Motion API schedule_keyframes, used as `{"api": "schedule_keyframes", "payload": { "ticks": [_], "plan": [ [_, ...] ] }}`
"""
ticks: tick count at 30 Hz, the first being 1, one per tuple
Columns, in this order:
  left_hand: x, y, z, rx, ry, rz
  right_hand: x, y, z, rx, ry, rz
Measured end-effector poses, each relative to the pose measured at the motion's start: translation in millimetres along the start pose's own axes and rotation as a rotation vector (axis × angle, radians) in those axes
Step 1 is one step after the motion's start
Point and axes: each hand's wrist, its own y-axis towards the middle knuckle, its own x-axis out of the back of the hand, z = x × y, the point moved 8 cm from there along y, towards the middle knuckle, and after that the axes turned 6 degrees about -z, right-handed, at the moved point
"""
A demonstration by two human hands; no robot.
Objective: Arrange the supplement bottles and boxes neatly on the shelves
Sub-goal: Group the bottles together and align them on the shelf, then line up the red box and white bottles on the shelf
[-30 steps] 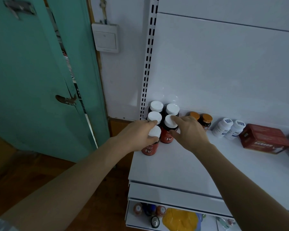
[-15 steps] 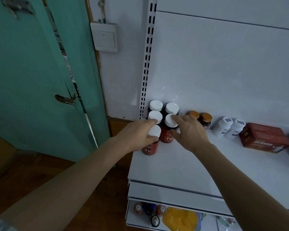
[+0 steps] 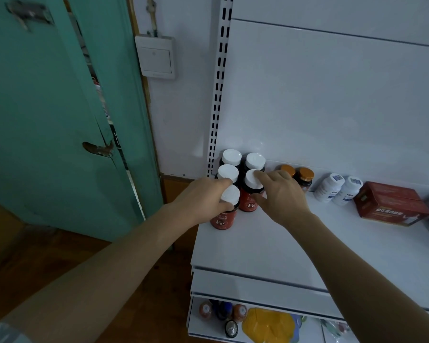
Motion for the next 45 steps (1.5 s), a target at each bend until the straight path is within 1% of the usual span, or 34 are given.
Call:
{"api": "schedule_keyframes", "payload": {
  "ticks": [4,7,10,12,14,16,18,21,26,33,36,38,41,45],
  "plan": [
    [1.1,-1.6,1.5,-0.016,-0.01,-0.015,-0.4,-0.4,-0.2,-0.006,-0.003,0.006],
    [5.5,-2.9,6.7,0.023,-0.04,-0.04,1.9,-2.2,0.7,-0.016,0.011,0.009],
    [12.2,-3.5,12.8,0.071,-0.034,-0.112,17.7,-0.6,7.6,0.038,0.08,-0.109],
    [11.8,-1.0,20.8,0.114,-0.059,-0.113,28.3,6.8,16.4,0.114,0.129,-0.165],
    [5.5,3.1,27.8,0.165,-0.118,-0.056,32.0,17.6,26.5,0.174,0.145,-0.137],
    [-2.7,5.8,30.8,0.197,-0.169,0.032,29.7,27.5,35.7,0.217,0.141,-0.068],
    [-8.8,7.7,34.5,0.213,-0.22,0.081,23.8,33.3,41.4,0.229,0.129,0.007],
    [-12.9,9.9,41.1,0.22,-0.296,0.081,19.2,37.7,44.0,0.23,0.134,0.045],
    [-17.9,15.5,39.4,0.209,-0.344,0.096,16.3,40.5,43.6,0.237,0.165,0.025],
    [-16.1,19.8,40.6,0.212,-0.287,0.1,16.6,39.0,41.9,0.234,0.168,0.016],
    [-9.5,18.7,35.4,0.17,-0.223,0.052,19.9,33.8,37.3,0.226,0.162,-0.011],
    [-6.0,18.6,30.4,0.116,-0.145,0.02,24.2,30.5,26.1,0.177,0.119,-0.052],
    [-9.3,16.2,27.4,0.074,0.004,0.035,26.4,22.7,12.1,0.106,0.04,-0.088],
    [-11.8,15.7,25.1,0.063,0.054,0.038,20.5,15.0,9.7,0.096,-0.007,-0.078]
  ]
}}
